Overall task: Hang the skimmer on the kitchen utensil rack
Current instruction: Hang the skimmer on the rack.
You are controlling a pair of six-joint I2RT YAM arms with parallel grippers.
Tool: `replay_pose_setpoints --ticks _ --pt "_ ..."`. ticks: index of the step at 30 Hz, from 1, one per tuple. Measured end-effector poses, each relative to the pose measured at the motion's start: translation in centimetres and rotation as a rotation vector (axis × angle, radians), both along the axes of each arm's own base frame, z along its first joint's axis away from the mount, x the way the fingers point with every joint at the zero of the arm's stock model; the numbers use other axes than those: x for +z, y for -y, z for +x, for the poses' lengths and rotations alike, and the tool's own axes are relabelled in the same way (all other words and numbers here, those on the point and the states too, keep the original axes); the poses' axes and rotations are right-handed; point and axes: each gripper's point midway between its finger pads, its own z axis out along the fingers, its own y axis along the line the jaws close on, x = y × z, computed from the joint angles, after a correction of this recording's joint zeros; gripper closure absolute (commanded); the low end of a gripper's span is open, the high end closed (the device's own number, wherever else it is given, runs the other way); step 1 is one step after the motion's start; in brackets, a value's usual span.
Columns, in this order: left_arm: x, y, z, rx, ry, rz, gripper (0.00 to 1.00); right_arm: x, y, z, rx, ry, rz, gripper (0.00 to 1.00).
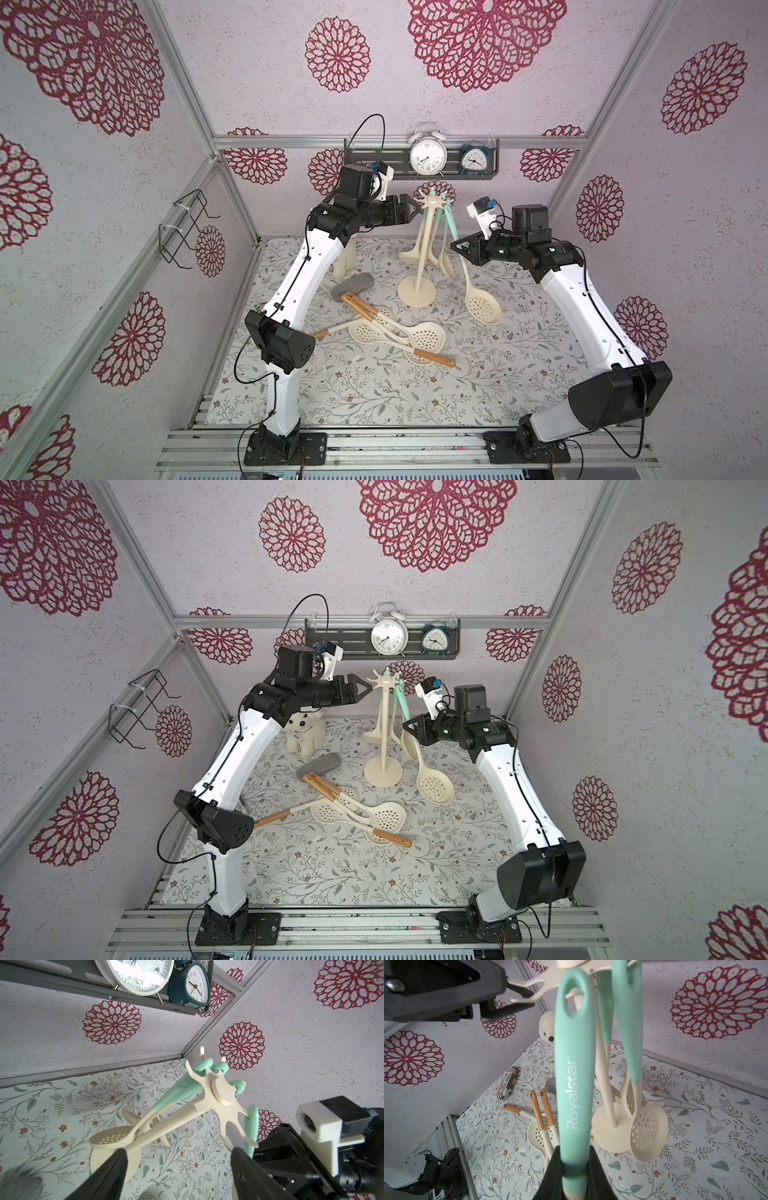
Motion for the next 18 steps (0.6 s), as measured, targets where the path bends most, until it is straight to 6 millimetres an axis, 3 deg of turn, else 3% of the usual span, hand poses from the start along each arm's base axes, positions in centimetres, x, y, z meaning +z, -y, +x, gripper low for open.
replay_pose_setpoints --ticks 12,16,18 --pt "-0.3 0.3 -0.2 -0.009 -0.006 0.006 0.15 -0.8 -1.0 0.4 0.005 0.004 -0.030 1.00" --pt "-2.0 -0.3 -0.6 0.009 -0.030 0.038 0.12 -1.1 -1.6 0.8 0.003 0.028 -0.028 0.99" --pt "-2.8 -1.0 -1.3 0.025 -0.047 0.060 0.12 -1.3 -1.7 1.1 -0.004 0.042 -0.021 0.92"
